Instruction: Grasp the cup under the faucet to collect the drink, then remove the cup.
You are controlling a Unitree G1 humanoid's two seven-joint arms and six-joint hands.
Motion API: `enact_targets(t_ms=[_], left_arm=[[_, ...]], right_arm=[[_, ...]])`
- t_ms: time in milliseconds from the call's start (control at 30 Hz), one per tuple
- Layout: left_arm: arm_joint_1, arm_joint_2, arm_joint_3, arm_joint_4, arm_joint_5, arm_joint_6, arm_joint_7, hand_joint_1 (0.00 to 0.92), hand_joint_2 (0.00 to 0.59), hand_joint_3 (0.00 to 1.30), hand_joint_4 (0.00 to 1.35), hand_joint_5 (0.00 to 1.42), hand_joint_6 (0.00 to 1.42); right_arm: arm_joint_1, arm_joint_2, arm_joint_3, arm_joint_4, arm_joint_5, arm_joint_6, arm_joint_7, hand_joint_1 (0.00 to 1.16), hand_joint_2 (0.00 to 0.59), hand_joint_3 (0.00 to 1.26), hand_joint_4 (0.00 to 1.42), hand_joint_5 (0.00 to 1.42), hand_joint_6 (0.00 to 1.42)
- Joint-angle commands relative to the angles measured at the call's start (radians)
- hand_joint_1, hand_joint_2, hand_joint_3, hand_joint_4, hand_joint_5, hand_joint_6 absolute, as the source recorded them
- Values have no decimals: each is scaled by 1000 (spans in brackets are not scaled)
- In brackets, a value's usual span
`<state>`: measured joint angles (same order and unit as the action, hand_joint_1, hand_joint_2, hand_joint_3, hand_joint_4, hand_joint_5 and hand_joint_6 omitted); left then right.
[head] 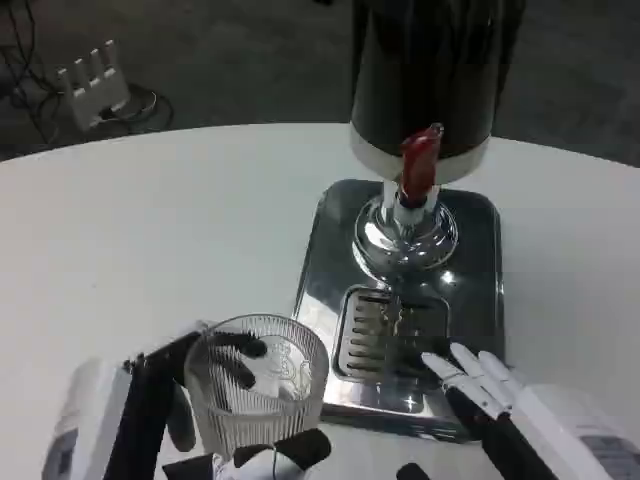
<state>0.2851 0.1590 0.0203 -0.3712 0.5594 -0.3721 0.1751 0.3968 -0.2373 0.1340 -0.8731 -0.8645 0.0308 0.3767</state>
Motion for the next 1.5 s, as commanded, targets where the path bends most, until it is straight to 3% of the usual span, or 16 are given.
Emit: enact_targets(t_ms=[33, 633, 967, 1167, 1300, 1500], left_arm=[[3, 5, 1, -24, -13, -7, 1, 617, 1, 811, 928, 1043, 1142], [7, 2, 14, -16, -21, -23, 18, 608, 9, 803, 928, 1056, 1142], [-16, 21, 75, 34, -44, -78, 55, 607, 9, 802, 928, 1059, 1154], [-143, 49, 95, 159, 43, -107, 168, 605, 19, 802, 940, 1078, 1186], [-281, 52, 68, 309, 88, -86, 236, 597, 31, 802, 941, 1084, 1206], [-453, 67, 21, 514, 144, -56, 322, 594, 44, 802, 941, 1090, 1211]], right_arm=[[3, 7, 9, -12, -2, 3, 4, 426, 455, 104, 0, 0, 0], [46, 22, 9, -13, -10, -3, -12, 424, 455, 95, 0, 0, 0], [69, 15, -27, -11, 8, -6, -14, 424, 455, 95, 0, 0, 0], [82, 24, -38, -24, 24, -7, -18, 424, 455, 95, 0, 0, 0], [126, 38, -50, -49, 37, -6, -31, 424, 455, 95, 0, 0, 0], [154, 24, -79, -54, 61, -14, -39, 424, 455, 95, 0, 0, 0]])
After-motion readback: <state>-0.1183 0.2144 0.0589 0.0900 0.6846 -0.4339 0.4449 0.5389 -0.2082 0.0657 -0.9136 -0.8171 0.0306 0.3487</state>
